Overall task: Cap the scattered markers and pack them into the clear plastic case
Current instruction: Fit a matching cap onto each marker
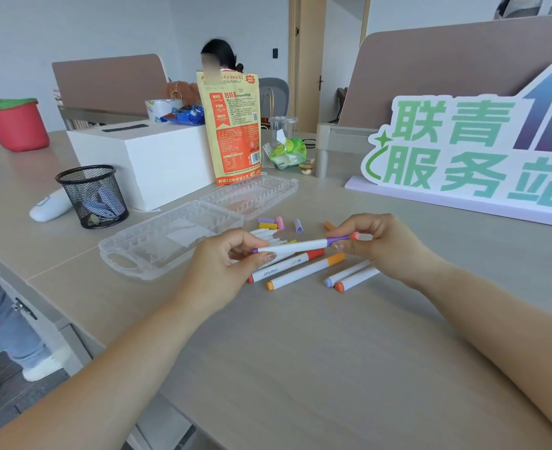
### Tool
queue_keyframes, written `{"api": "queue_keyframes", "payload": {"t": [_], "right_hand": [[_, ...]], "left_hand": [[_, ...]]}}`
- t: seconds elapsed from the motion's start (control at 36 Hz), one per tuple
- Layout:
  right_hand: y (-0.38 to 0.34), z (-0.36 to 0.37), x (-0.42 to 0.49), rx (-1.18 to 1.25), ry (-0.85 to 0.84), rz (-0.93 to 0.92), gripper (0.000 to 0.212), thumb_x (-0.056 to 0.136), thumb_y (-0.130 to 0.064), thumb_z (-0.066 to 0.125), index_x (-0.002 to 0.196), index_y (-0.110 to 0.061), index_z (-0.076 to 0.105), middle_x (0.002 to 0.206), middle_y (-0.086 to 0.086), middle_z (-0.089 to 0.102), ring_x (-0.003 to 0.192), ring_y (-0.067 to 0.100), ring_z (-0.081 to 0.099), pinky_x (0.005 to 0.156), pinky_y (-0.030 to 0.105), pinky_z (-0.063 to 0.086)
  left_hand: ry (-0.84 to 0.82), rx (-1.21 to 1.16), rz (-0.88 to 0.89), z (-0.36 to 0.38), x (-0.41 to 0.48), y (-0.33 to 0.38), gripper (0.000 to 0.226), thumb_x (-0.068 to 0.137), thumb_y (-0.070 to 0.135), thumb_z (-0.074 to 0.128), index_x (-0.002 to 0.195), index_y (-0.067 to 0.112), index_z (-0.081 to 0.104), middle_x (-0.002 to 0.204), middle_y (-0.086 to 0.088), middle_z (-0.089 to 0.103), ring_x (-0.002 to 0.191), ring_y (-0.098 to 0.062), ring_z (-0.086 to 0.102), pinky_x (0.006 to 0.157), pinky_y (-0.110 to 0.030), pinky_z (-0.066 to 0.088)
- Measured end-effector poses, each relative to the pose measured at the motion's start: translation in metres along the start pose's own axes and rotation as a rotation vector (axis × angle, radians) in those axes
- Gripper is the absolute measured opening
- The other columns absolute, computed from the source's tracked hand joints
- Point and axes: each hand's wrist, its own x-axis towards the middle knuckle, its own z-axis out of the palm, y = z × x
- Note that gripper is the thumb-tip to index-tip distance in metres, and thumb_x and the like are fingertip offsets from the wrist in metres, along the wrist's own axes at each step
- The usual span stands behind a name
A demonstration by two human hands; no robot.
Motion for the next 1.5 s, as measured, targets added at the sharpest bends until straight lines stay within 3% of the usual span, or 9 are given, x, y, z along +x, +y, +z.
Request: {"api": "queue_keyframes", "payload": {"t": [0.11,0.28,0.44,0.58,0.64,0.72,0.89,1.17,1.5], "right_hand": [[0.002,-0.005,-0.002,0.013,-0.059,0.012,0.014,0.081,-0.002,0.071,0.08,-0.016,0.073,0.096,0.015,0.071,0.112,0.004,0.061,0.101,0.022,0.043],[0.005,-0.009,-0.002,-0.008,-0.061,0.003,0.011,0.08,0.0,0.071,0.084,-0.009,0.075,0.087,-0.004,0.071,0.1,-0.012,0.06,0.08,-0.002,0.037],[0.011,-0.016,0.0,-0.122,-0.115,0.025,0.009,0.081,-0.007,0.072,0.087,-0.013,0.075,0.094,-0.006,0.071,0.098,-0.014,0.057,0.081,-0.003,0.037],[0.018,-0.015,0.002,-0.254,-0.159,0.013,0.012,0.082,-0.013,0.072,0.09,-0.02,0.077,0.094,-0.009,0.069,0.09,-0.012,0.056,0.086,0.005,0.038],[0.02,-0.015,0.003,-0.25,-0.141,0.006,0.013,0.084,-0.013,0.07,0.094,-0.019,0.077,0.1,-0.008,0.067,0.095,-0.012,0.056,0.089,0.006,0.039],[0.022,-0.018,0.005,-0.262,-0.006,0.047,0.011,0.087,-0.018,0.067,0.093,-0.021,0.076,0.103,-0.005,0.067,0.099,0.006,0.06,0.088,0.017,0.042],[0.026,-0.024,0.009,-0.237,0.143,0.073,0.013,0.091,-0.017,0.061,0.088,-0.02,0.073,0.092,-0.011,0.068,0.079,-0.001,0.054,0.067,0.005,0.038],[0.033,-0.034,0.011,-0.193,0.272,0.132,0.013,0.092,-0.022,0.058,0.091,-0.02,0.072,0.1,-0.002,0.071,0.097,0.021,0.061,0.074,0.019,0.045],[0.029,-0.034,0.012,-0.211,0.26,0.146,0.013,0.092,-0.021,0.058,0.091,-0.021,0.071,0.095,-0.008,0.07,0.089,0.01,0.06,0.069,0.008,0.042]], "left_hand": [[-0.03,0.043,-0.001,0.002,-0.003,-0.001,0.018,0.077,0.01,0.076,0.075,0.027,0.07,0.067,0.015,0.066,0.063,-0.002,0.059,0.063,-0.023,0.052],[-0.032,0.102,0.061,0.004,-0.008,0.003,0.022,0.075,0.013,0.078,0.072,0.031,0.068,0.068,0.025,0.066,0.064,0.004,0.059,0.064,-0.008,0.044],[-0.165,0.296,0.192,0.006,-0.009,-0.003,0.006,0.073,0.036,0.072,0.076,0.034,0.068,0.076,0.019,0.065,0.074,-0.003,0.059,0.062,-0.022,0.044],[-0.207,0.498,0.39,0.006,-0.006,-0.003,0.017,0.073,0.049,0.064,0.076,0.033,0.065,0.073,0.02,0.058,0.076,0.005,0.05,0.065,-0.013,0.034],[-0.211,0.535,0.413,0.007,-0.005,-0.006,0.021,0.073,0.052,0.062,0.082,0.034,0.065,0.079,0.02,0.059,0.079,0.004,0.05,0.069,-0.017,0.037],[-0.183,0.548,0.426,0.008,-0.004,-0.008,0.024,0.074,0.054,0.061,0.088,0.035,0.065,0.088,0.017,0.061,0.086,-0.004,0.054,0.075,-0.027,0.043],[-0.193,0.505,0.409,0.021,0.001,-0.002,0.028,0.074,0.053,0.06,0.092,0.035,0.07,0.099,0.016,0.06,0.098,-0.005,0.054,0.086,-0.032,0.043],[-0.255,0.561,0.359,0.058,0.005,0.002,0.025,0.072,0.055,0.058,0.084,0.036,0.069,0.099,0.017,0.057,0.102,-0.009,0.053,0.089,-0.038,0.041],[-0.121,0.532,0.365,0.048,0.005,0.004,0.014,0.075,0.035,0.064,0.076,0.023,0.072,0.092,0.015,0.064,0.093,-0.009,0.059,0.081,-0.034,0.047]]}}
